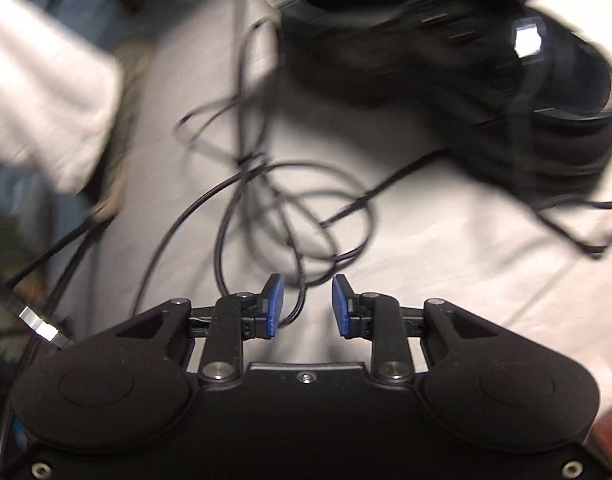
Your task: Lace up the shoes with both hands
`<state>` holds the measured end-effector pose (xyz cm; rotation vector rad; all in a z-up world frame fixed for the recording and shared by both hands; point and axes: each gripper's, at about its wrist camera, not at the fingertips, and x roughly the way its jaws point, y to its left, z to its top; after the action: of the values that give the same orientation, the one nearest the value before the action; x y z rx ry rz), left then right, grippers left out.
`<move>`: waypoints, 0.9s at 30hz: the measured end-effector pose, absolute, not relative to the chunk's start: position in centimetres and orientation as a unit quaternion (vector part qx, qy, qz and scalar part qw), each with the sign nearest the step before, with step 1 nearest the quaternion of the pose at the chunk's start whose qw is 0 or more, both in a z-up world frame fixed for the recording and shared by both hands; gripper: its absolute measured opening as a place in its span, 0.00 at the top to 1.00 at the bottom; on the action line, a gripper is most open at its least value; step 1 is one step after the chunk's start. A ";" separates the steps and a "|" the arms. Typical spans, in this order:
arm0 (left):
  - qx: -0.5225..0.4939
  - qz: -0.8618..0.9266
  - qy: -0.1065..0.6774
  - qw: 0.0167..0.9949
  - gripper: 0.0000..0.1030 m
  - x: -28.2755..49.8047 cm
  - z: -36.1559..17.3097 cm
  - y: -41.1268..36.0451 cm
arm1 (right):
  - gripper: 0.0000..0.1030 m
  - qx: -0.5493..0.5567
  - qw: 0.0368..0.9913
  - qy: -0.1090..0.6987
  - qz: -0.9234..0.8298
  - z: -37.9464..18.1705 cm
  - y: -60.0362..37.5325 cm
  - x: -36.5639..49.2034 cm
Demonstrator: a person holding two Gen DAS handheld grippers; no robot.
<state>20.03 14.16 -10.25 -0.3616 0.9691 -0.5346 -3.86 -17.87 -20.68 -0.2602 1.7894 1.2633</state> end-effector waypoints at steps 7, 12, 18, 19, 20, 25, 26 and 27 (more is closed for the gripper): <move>-0.093 -0.278 0.494 0.818 0.97 18.5 -11.8 11.3 | 0.69 -0.106 0.500 0.709 0.487 -19.8 -18.8 -3.7; -0.060 -0.308 0.500 0.807 0.97 17.1 -12.8 9.7 | 0.69 -0.134 0.599 0.676 0.407 -20.0 -18.4 -1.4; -0.051 -0.325 0.489 0.808 0.97 16.9 -12.4 8.9 | 0.70 -0.152 0.651 0.653 0.356 -20.7 -15.9 -0.9; -0.051 -0.326 0.488 0.808 0.97 16.6 -12.2 8.8 | 0.70 -0.156 0.654 0.653 0.348 -20.9 -15.7 -0.7; -0.052 -0.329 0.488 0.807 0.97 16.4 -12.2 8.7 | 0.70 -0.164 0.653 0.656 0.342 -21.3 -15.3 -0.8; -0.048 -0.339 0.486 0.804 0.97 15.9 -11.8 8.1 | 0.69 -0.176 0.652 0.661 0.328 -22.1 -14.4 -1.6; -0.049 -0.340 0.485 0.804 0.97 15.8 -11.8 8.0 | 0.69 -0.179 0.654 0.657 0.330 -22.1 -14.2 -1.7; -0.051 -0.342 0.485 0.804 0.97 15.8 -11.7 8.0 | 0.69 -0.190 0.655 0.652 0.333 -22.0 -14.0 -1.9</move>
<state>15.82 7.97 -11.68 -0.1090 1.0382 -0.7323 -1.94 -13.98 -22.01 -0.4309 1.4775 0.7551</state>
